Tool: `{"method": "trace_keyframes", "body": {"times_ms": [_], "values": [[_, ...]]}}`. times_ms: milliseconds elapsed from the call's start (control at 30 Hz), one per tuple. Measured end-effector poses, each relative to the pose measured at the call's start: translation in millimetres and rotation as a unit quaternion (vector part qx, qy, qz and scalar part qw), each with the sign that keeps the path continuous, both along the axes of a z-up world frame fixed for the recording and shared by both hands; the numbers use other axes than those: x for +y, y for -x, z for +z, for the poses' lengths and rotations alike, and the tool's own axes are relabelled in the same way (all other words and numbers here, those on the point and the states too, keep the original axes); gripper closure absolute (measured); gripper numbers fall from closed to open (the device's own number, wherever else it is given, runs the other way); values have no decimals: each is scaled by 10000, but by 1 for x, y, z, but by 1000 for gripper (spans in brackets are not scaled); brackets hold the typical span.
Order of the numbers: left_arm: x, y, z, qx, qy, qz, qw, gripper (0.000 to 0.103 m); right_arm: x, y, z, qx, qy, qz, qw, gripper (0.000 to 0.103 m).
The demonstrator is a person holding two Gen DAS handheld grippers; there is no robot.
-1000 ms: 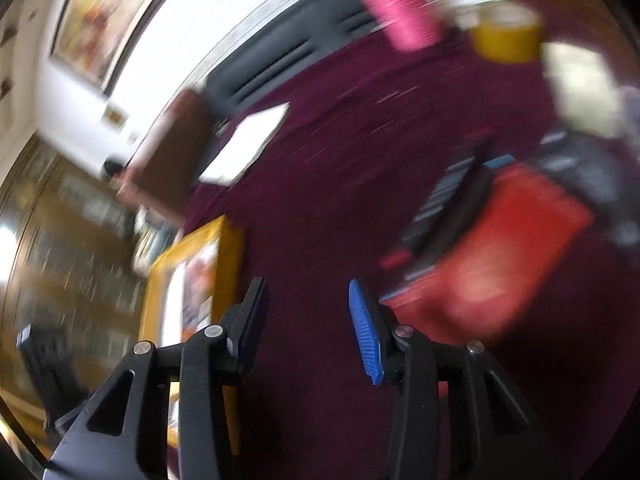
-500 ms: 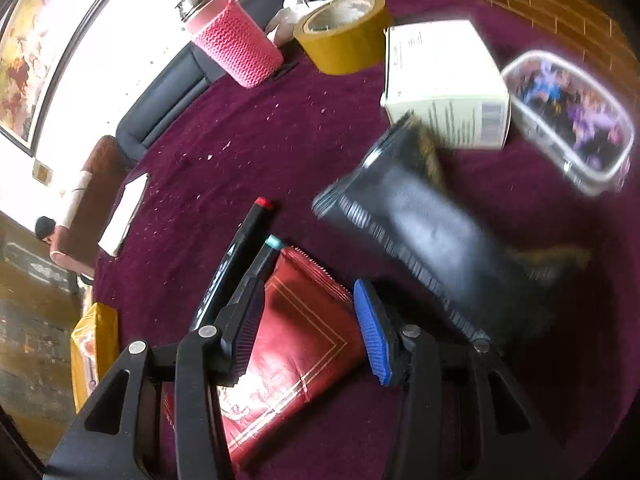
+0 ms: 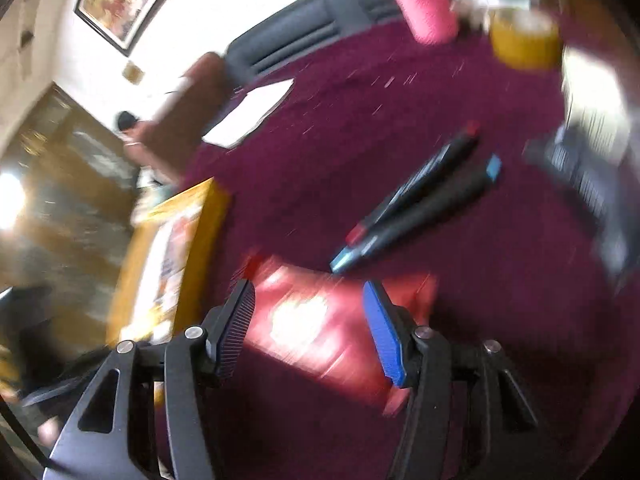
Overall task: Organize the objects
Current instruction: 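Grasp the red foil packet with the left gripper while the right grasps the black pouch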
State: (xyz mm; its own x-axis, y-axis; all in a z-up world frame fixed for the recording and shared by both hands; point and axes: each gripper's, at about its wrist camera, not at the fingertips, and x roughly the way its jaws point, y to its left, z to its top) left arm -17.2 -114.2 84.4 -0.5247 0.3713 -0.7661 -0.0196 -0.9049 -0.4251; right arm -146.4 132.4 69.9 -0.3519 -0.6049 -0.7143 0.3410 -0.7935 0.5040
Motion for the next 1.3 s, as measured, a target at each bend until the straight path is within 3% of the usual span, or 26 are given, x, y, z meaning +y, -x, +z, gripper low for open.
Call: {"method": "trace_keyframes", "body": {"times_ms": [100,167,300,367,433,467,500,600,700,767,867,1000,1133,1300], "values": [[1,-5,-2,-28,4,8,10000,90,-3,26,-19,10,-89,-44,10000,48],[2,-6,-6,-75,2,12,10000,90,-5,37,-35,-235,35,42,9997,48],[3,-7,-11,-140,-76,-8,9999,90,-5,15,-43,-751,248,211,9966,45],[4,-4,-14,-186,-111,-1,9998,85,-11,-12,-39,-1025,670,494,9912,39],[5,-2,-16,-191,-140,73,9997,68,-18,-36,-44,-1609,1151,847,9766,39],[7,0,-16,-187,-132,96,9997,66,-23,-45,-44,-1770,1402,1028,9687,39],[9,3,-17,-185,-94,122,9997,64,-24,-54,-40,-1702,1446,1106,9684,39],[20,9,-17,-201,151,56,9997,63,-9,-49,-22,-876,892,507,9909,39],[40,16,-16,-68,784,-274,9965,55,19,-39,-14,-354,1028,-43,9941,39],[57,20,-18,68,1359,-661,9885,48,32,-38,-13,-55,1098,-186,9938,39],[80,26,-26,162,2031,-1193,9717,47,47,-34,-15,170,1148,-343,9926,39],[96,36,-42,-64,2127,-1745,9614,47,67,-32,-16,237,1493,-512,9872,39],[112,48,-51,-41,2551,-1775,9505,40,67,-30,-15,303,1522,-695,9854,39],[115,49,-65,-75,2470,-1548,9566,40,80,-32,-5,548,1394,-927,9844,39]]}}
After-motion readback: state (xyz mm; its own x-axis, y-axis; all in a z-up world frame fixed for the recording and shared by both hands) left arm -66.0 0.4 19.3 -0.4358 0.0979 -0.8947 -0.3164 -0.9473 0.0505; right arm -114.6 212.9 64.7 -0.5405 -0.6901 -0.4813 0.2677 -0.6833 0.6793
